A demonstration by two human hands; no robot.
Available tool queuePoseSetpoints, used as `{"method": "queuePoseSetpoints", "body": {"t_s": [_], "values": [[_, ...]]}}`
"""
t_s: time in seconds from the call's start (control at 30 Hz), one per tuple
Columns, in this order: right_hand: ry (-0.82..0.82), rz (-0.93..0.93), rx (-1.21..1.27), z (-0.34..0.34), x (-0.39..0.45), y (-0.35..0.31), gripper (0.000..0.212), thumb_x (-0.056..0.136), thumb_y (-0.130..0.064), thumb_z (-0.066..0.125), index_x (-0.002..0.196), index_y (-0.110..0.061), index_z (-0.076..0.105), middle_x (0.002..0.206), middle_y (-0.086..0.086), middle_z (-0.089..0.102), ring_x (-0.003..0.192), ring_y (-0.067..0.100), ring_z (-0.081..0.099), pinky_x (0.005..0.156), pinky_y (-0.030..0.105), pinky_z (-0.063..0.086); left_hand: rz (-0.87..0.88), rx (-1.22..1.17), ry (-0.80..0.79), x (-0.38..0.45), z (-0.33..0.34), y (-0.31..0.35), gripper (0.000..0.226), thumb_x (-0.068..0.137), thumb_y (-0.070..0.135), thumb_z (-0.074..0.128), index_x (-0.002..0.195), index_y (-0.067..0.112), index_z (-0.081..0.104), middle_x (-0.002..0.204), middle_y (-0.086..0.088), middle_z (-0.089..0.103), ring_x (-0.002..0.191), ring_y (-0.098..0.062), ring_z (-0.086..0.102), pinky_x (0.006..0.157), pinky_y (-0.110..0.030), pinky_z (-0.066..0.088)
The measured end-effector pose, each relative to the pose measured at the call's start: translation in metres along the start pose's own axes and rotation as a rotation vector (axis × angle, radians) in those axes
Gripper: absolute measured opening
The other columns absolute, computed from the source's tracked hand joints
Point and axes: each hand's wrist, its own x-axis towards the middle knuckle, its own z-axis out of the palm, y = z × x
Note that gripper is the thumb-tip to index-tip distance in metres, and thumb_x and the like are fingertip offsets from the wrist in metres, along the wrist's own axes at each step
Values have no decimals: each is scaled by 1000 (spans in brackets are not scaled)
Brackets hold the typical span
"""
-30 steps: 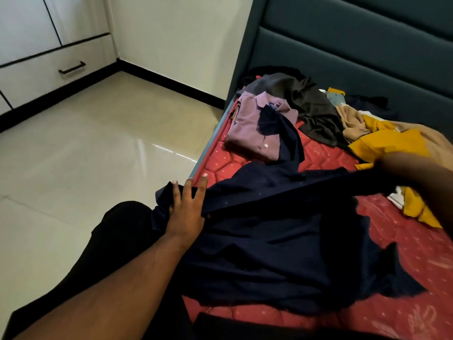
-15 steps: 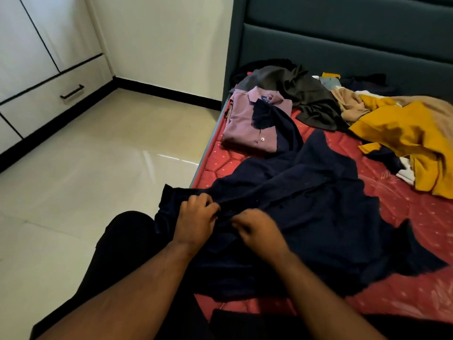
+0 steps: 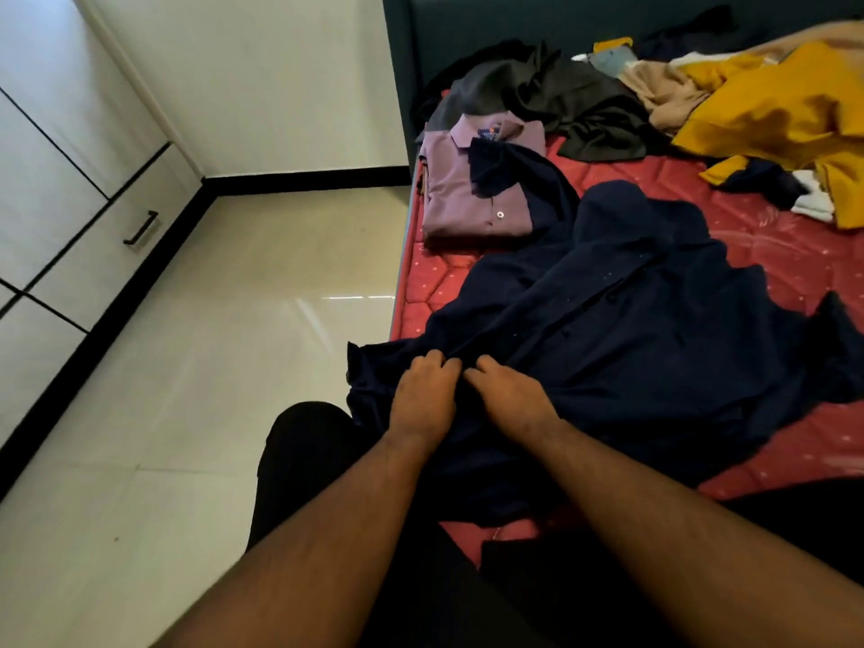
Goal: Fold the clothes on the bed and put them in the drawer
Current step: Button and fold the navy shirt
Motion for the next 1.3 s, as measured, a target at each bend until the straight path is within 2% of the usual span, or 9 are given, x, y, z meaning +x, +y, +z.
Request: {"method": "queuePoseSetpoints", "body": {"t_s": [0.1,0.17,0.33,0.47,0.6,0.73,0.93,1.1,1.3], "values": [[217,-108,-168,1,-4,0,16,84,-17,55,96,-17,65,96,4,59,82,26,59,66,39,47,-54,19,15,3,-4,-1,39,87,5,52,124,13,53,119,-12,51,106,-34,50,86,-44,47],[282,-211,-149,-4,-12,4,20,80,-19,46,85,-19,65,87,-1,63,75,21,61,67,35,48,-73,59,-32,3,-10,0,35,90,7,49,123,17,51,119,-10,50,107,-33,51,81,-44,46],[171,-266,97,-25,-36,29,31,91,-30,43,96,-13,68,86,5,65,69,28,65,54,38,52,-172,-83,-3,-14,-22,5,12,93,20,54,104,17,58,107,-9,56,99,-33,58,76,-43,47],[297,-436,136,-39,-60,36,27,83,-24,48,86,-15,74,81,-1,72,68,19,68,56,27,54,-127,-186,15,-31,-24,19,22,91,26,60,112,27,68,105,-4,57,101,-28,60,83,-39,49],[331,-339,388,-35,-81,45,21,85,-23,57,92,-13,75,89,-3,74,79,12,69,69,28,56,-98,-296,68,-27,-21,29,26,92,24,59,114,29,71,104,-1,62,101,-23,61,88,-39,50],[434,-228,549,-49,-76,54,12,82,-14,69,92,-13,76,93,-5,75,85,5,68,77,22,54,-178,-700,184,-20,-23,37,12,87,19,69,98,18,75,95,6,72,91,-9,66,87,-28,51],[391,-315,509,-55,-72,55,13,83,-9,68,95,-11,73,89,-2,71,82,8,65,77,21,52,-85,-899,42,-20,-24,38,7,78,22,71,83,21,77,82,7,74,79,-8,69,77,-27,55],[373,-305,563,-59,-67,63,10,78,-3,70,86,-9,74,83,-2,70,76,4,64,70,19,52,-35,-1004,-7,-21,-25,43,19,81,4,75,86,23,76,86,3,75,79,-6,69,77,-21,53],[438,-275,578,-56,-64,66,9,77,-4,71,85,-6,75,87,-1,72,81,3,66,77,14,51,-91,-1189,-131,-18,-25,43,10,86,7,70,93,11,76,90,-6,75,83,-13,69,80,-26,54]]}}
